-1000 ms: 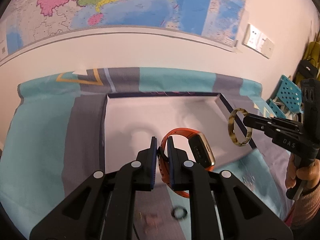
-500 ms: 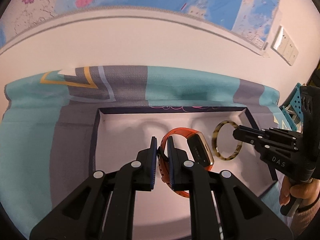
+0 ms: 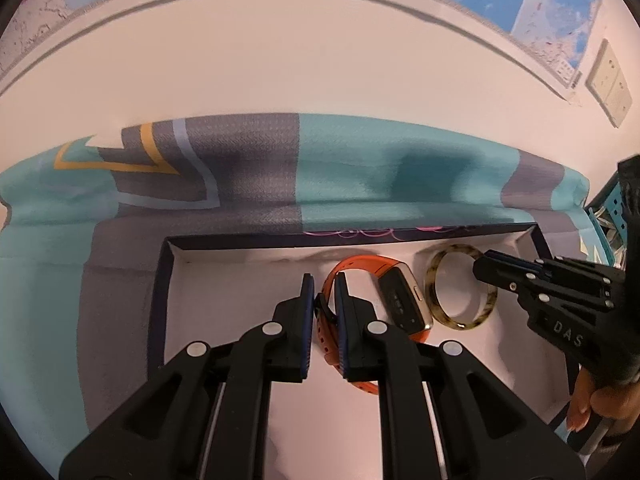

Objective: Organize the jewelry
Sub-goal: 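Carry the watch band with the left tool into the tray while the right tool carries the bangle there, then open both tools to release the items in the tray and lift away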

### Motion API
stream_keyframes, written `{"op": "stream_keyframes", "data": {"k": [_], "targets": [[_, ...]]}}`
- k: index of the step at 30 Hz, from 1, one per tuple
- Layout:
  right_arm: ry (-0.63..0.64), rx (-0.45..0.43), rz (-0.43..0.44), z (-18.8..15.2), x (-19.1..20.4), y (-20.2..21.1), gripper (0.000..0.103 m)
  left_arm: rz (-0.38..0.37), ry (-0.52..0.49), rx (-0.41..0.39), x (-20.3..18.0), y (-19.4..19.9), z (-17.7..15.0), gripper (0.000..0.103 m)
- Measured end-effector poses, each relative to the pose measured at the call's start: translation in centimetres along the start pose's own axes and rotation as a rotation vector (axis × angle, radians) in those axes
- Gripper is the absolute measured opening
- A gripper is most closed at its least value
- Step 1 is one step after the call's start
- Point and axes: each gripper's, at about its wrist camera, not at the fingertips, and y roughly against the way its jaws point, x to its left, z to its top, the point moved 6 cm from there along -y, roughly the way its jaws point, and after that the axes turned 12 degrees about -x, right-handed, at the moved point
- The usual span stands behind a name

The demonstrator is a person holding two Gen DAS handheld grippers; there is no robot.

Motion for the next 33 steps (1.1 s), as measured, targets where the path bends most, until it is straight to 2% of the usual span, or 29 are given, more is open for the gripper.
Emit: {"op": "stream_keyframes", "data": {"k": [3,4,7,11,15,17,22,27,33], "targets": [[-0.001,-0.009,-0.02,0.0,-0.2,-0.1,0.008,-0.011,0.021,0.027,0.1,-0.6,0.2,0.012],[0.0,-0.015,-0.024,0.1,-0.2,0.0,0.013,-0.009,0.034,0.036,0.3,-0.7,0.2,0.013],[0.016,-0.05,-0.043,0.3,-0.2,1.0,0.015,-0.028,0.071,0.049,0.9,-0.6,0.0,0.021],[0.035,-0.109,0.005,0.0,0.9,3.8,0.024,-0.031,0.059,0.003,0.9,1.0,0.1,0.034],[0.092,-0.177,0.069,-1.4,2.9,7.7,0.037,-0.048,0.022,-0.081,1.0,5.0,0.0,0.044],[0.125,-0.198,0.107,-2.5,3.9,9.6,0.039,-0.053,0.01,-0.117,1.4,7.1,-0.5,0.053],[0.186,-0.229,0.139,-5.9,4.9,13.7,0.047,-0.097,-0.009,-0.184,2.3,12.6,-3.6,0.057],[0.183,-0.207,0.113,-9.8,4.1,15.5,0.051,-0.093,-0.03,-0.186,2.8,15.2,-7.3,0.057],[0.115,-0.147,0.076,-14.6,2.0,16.0,0.057,-0.099,-0.043,-0.163,3.0,16.6,-11.3,0.058]]}}
